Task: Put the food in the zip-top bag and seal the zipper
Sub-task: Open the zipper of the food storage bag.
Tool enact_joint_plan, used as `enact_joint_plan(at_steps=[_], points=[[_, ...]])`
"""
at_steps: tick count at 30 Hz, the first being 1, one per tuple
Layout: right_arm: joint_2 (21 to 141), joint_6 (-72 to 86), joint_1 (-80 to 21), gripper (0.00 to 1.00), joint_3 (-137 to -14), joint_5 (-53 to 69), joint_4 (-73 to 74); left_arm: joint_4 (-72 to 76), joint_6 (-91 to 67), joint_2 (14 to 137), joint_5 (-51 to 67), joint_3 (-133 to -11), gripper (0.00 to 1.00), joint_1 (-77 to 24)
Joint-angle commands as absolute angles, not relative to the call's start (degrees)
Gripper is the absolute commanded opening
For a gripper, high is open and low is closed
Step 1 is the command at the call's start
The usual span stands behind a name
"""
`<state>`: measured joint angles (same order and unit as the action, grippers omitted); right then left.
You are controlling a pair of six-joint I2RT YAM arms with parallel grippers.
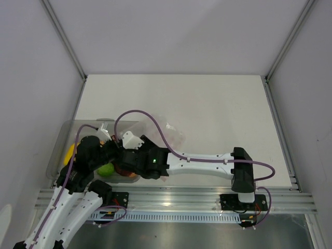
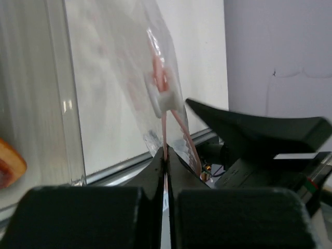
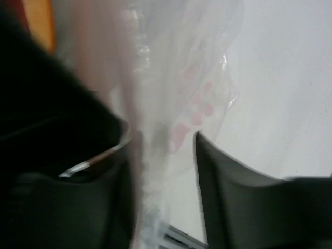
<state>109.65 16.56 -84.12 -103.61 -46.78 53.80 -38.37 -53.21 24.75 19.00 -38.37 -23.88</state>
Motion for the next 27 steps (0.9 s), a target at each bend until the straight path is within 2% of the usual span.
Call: enact_joint_plan(at_steps=[1, 2, 4, 12, 15, 16, 18, 19, 21, 22, 27], points=[[106.7, 14.0, -84.1, 0.57, -101.5, -49.0, 47.1, -36.5, -51.2, 25.8, 22.2, -39.8, 0.01, -24.3], [106.5, 14.1, -83.9, 0.8, -100.9, -48.9, 46.4, -36.5, -51.0, 25.9, 22.4, -39.7, 0.0, -24.3], [106.3, 15.0, -83.3, 0.99, -100.5, -48.2, 46.2, -36.6, -50.4, 26.3, 22.8, -39.7, 0.01, -24.3], [103.4, 14.7, -82.4, 0.98, -97.4, -47.6, 43.7, -36.5, -49.0, 27.2, 23.5, -39.9, 0.01, -24.4], [101.1, 15.1, -81.7, 0.67, -95.6, -45.7, 42.5, -36.7, -48.2, 28.0, 23.6, -40.1, 0.01, -24.3], [100.5, 15.3, -81.1, 0.5, -94.9, -45.3, 41.6, -36.7, -47.9, 28.3, 23.6, -40.2, 0.01, -24.3], [98.4, 14.8, -80.7, 0.39, -92.7, -44.5, 40.6, -36.5, -47.6, 28.8, 24.0, -40.0, 0.01, -24.3], [97.8, 14.6, -80.5, 0.24, -92.2, -44.4, 39.8, -36.0, -47.4, 29.2, 24.2, -40.0, 0.01, -24.3], [96.9, 14.9, -80.2, 0.11, -91.3, -44.2, 39.8, -35.1, -46.3, 30.4, 24.8, -39.7, 0.01, -24.3], [96.1, 15.4, -79.7, 0.0, -90.7, -43.9, 40.1, -34.9, -46.0, 31.1, 25.1, -40.1, 0.01, -24.3], [92.6, 20.0, -76.6, 0.0, -88.1, -41.6, 42.2, -32.1, -44.2, 37.3, 25.9, -40.4, 0.01, -25.3]])
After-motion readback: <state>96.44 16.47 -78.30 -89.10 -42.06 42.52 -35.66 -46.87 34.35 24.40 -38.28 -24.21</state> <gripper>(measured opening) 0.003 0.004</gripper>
